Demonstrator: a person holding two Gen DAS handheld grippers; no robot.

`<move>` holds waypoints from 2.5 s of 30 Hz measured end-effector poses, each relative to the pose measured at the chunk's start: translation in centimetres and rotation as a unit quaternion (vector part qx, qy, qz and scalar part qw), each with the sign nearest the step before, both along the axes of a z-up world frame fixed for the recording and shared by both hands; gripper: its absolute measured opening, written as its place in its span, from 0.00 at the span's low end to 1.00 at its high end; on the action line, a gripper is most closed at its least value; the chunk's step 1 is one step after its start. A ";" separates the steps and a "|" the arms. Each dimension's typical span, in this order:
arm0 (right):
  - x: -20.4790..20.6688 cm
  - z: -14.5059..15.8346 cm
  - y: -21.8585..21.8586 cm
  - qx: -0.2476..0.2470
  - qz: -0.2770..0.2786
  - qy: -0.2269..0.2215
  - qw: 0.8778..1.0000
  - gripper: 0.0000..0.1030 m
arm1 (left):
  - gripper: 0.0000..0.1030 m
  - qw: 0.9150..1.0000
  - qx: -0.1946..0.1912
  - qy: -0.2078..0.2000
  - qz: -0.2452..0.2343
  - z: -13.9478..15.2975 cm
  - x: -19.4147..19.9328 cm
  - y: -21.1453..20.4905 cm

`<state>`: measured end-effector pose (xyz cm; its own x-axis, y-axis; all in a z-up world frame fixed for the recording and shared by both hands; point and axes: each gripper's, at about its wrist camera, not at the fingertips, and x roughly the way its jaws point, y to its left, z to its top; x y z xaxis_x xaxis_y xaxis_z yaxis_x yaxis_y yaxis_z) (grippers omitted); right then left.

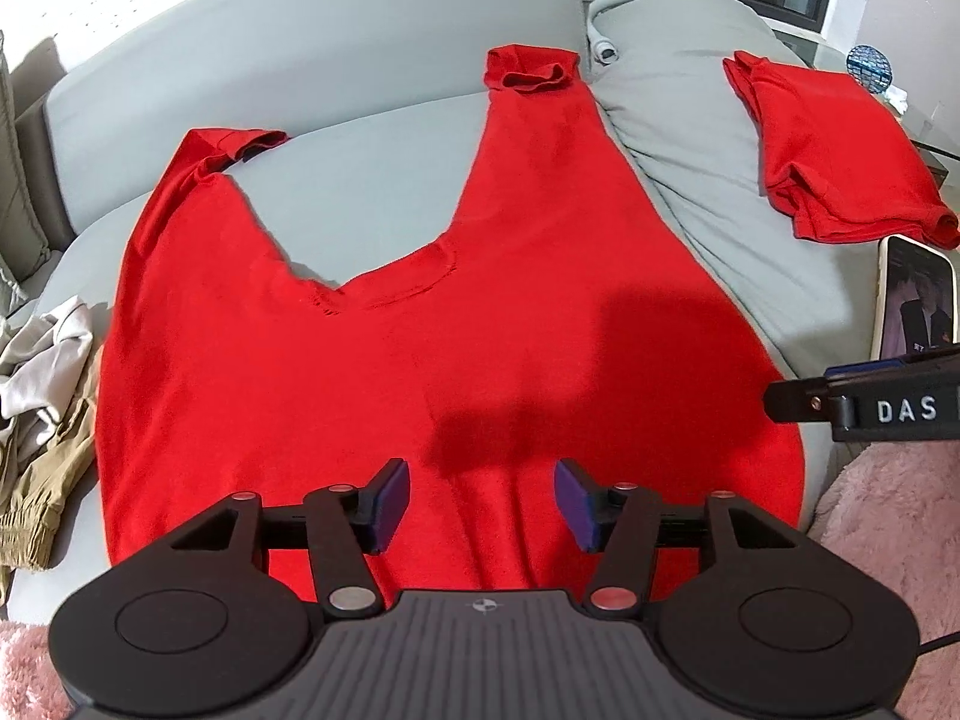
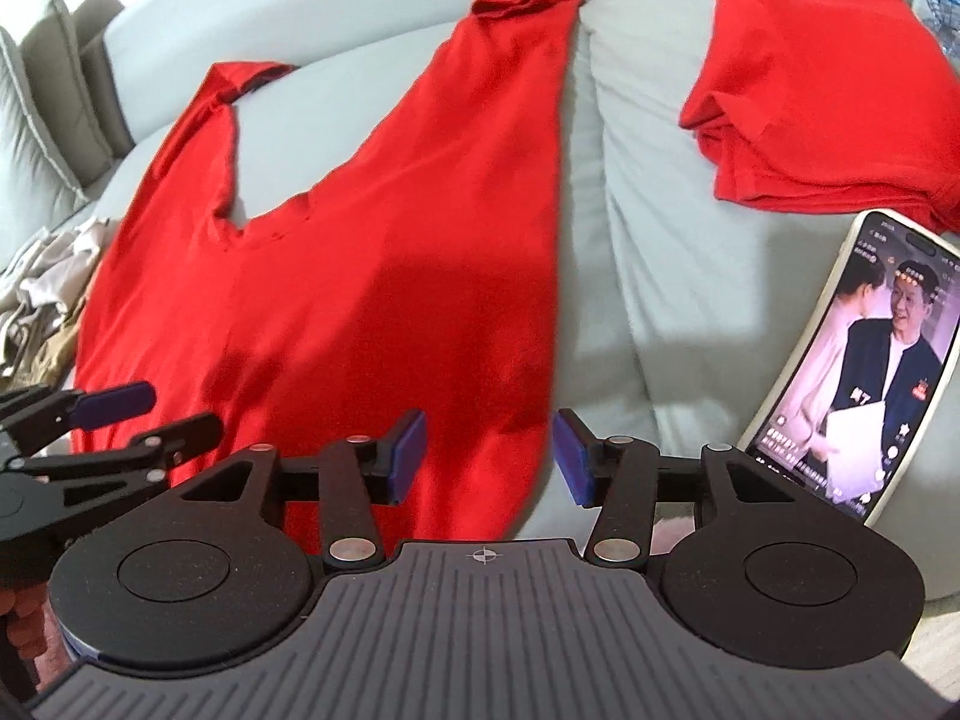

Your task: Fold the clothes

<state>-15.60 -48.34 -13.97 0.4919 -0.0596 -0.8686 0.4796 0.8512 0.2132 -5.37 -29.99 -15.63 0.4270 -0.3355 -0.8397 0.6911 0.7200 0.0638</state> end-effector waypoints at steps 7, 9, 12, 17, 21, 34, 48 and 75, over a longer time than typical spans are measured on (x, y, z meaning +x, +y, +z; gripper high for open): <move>0.7 -1.9 -3.2 0.040 -0.040 -0.013 0.998 0.51 | 0.53 1.000 -0.008 0.010 0.001 -0.9 0.7 -1.6; 0.9 -2.6 -4.2 0.069 -0.055 -0.027 0.996 0.49 | 0.53 1.000 0.001 0.012 -0.002 -1.5 0.9 -2.1; 1.3 -3.6 -5.2 0.098 -0.078 -0.040 0.991 0.48 | 0.52 1.000 0.021 0.023 -0.003 -2.7 1.3 -2.5; 2.1 -5.3 -6.0 0.121 -0.095 -0.020 0.988 0.44 | 0.53 0.999 0.027 0.035 -0.001 -3.7 1.6 -2.5; 2.2 -5.5 -6.0 0.118 -0.090 -0.020 0.989 0.39 | 0.55 0.999 0.022 0.047 0.000 -4.1 2.2 -2.2; 2.6 -2.5 -3.9 0.045 -0.054 -0.045 0.996 0.01 | 0.48 0.998 -0.003 0.058 -0.004 -2.1 3.1 -1.1; 11.6 4.2 12.6 -0.092 0.141 -0.060 0.984 0.01 | 0.48 0.994 -0.043 0.023 0.100 3.1 8.4 10.9; 18.4 2.9 29.7 -0.014 0.316 -0.007 0.949 0.45 | 0.49 0.984 -0.098 0.037 0.141 3.8 14.3 25.3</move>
<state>2.77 -18.59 -11.03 0.4486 0.2277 -0.8642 -0.1318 0.9733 0.1880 8.89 -4.73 -11.86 0.4671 -0.3714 -0.8024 0.4588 0.8776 -0.1391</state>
